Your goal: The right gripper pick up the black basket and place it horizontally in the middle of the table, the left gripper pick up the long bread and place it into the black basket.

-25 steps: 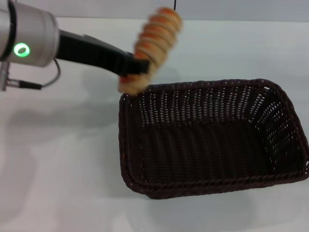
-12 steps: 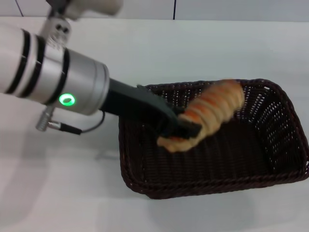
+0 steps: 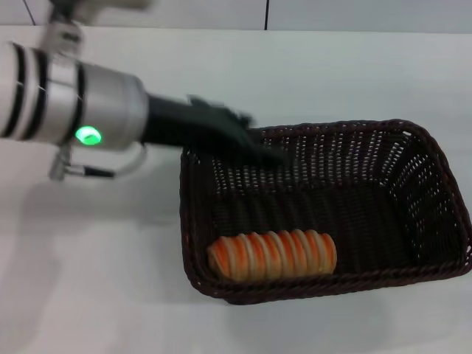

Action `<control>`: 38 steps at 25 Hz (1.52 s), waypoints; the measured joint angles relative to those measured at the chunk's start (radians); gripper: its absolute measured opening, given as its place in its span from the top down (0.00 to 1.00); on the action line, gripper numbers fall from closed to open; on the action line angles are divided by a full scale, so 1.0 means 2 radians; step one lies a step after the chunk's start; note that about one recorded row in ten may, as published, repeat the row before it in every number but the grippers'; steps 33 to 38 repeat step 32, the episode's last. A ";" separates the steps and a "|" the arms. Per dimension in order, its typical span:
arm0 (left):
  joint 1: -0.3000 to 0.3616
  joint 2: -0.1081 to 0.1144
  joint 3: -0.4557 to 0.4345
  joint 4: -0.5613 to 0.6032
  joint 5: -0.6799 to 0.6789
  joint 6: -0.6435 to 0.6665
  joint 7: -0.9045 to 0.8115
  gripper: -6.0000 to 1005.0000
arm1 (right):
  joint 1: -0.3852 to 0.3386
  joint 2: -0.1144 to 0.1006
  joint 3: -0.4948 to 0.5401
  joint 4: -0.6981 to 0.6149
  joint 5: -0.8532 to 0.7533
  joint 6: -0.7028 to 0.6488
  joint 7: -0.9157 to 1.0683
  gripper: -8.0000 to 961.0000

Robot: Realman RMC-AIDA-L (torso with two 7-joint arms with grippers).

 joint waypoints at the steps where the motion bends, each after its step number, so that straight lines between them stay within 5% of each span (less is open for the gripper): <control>1: 0.014 0.000 -0.005 0.004 0.000 0.039 0.015 0.26 | 0.000 0.001 0.001 0.001 0.000 -0.001 0.000 0.24; 3: 0.041 0.000 -0.007 0.013 -0.002 0.123 0.046 0.14 | -0.001 0.001 0.003 0.002 0.001 -0.002 0.000 0.24; 8: 0.092 -0.002 0.016 0.050 -0.005 0.353 0.129 0.14 | 0.006 0.003 0.022 0.012 0.001 0.001 0.003 0.24; 19: 0.098 0.000 0.048 0.194 0.000 0.776 0.148 0.14 | 0.014 0.009 0.043 0.024 0.002 0.000 0.013 0.24; 26: 0.090 0.001 0.074 0.262 0.078 0.944 0.047 0.14 | 0.020 0.023 0.066 0.035 0.003 -0.002 0.013 0.24; 28: 0.084 0.000 0.093 0.325 0.163 1.066 -0.051 0.14 | 0.020 0.028 0.068 0.035 0.003 -0.004 0.014 0.24; 32: 0.072 0.003 0.086 0.380 0.227 1.123 -0.164 0.14 | 0.017 0.032 0.068 0.035 0.003 -0.004 0.023 0.24; 38: 0.072 0.003 0.086 0.380 0.227 1.123 -0.164 0.14 | 0.017 0.032 0.068 0.035 0.003 -0.004 0.023 0.24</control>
